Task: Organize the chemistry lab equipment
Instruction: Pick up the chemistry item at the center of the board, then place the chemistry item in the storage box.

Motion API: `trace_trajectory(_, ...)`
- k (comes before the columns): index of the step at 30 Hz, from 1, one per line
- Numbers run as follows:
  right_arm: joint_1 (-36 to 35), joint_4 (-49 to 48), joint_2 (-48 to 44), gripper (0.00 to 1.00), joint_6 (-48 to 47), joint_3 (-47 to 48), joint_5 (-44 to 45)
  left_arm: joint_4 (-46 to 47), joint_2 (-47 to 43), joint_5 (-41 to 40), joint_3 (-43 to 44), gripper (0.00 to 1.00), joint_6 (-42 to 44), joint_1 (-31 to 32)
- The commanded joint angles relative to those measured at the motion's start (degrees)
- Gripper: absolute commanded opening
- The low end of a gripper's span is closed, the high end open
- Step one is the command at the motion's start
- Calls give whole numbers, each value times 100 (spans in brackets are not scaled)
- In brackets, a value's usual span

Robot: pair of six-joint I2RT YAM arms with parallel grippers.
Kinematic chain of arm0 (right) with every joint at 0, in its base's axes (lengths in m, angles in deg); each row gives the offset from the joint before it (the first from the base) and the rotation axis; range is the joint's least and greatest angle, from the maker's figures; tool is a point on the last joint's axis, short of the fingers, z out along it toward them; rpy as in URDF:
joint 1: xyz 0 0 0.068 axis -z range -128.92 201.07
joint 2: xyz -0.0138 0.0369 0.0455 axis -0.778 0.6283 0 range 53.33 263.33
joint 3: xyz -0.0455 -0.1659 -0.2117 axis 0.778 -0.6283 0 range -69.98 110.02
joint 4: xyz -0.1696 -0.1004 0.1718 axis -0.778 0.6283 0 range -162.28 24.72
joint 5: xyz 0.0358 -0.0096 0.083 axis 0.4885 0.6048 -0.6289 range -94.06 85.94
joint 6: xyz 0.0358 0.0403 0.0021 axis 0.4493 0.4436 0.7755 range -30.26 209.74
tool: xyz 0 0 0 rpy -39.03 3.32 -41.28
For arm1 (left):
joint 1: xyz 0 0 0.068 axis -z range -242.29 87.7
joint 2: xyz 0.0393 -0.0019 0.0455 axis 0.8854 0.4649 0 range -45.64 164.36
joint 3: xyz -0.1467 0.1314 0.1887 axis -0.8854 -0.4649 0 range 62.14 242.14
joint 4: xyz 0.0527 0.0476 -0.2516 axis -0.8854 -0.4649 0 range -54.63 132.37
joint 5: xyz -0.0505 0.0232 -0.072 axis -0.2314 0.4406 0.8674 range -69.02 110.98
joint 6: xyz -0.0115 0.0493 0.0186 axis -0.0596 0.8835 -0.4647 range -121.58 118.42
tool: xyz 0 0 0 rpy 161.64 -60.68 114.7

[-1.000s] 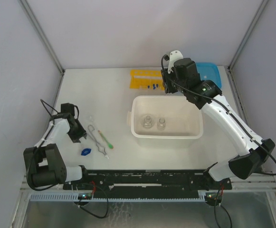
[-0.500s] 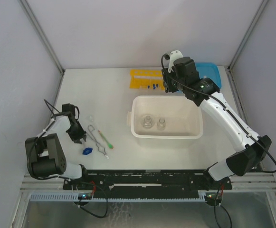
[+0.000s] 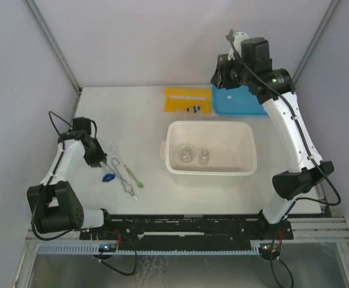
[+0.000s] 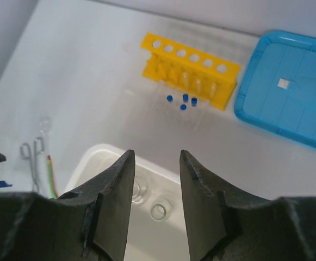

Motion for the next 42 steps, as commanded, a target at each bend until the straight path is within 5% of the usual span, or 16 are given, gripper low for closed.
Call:
trace_trajectory(1,362,1049,549,39,439,1246,-1103,-373,-478,58,1390,1,-18,492)
trace_trajectory(8,747,1477,902,38,702,1517,-1930,-26,279,155,3187,0,-123,1762)
trace_trajectory(16,925,2154,1119,41,616,1526,-2281,5,2173,56,5459,0,1108,3262)
trace_trajectory(26,1114,1770,905,49,725,1023,-3137,588,1874,389,5457,0,2025,4198)
trace_trajectory(36,1212,1040,1098,54,1077,1293,-4544,591,1620,656,5718,0,2117,5037)
trace_trajectory(42,1257,787,1060,54,1167,1296,-4676,544,1670,617,5930,0,2176,5359)
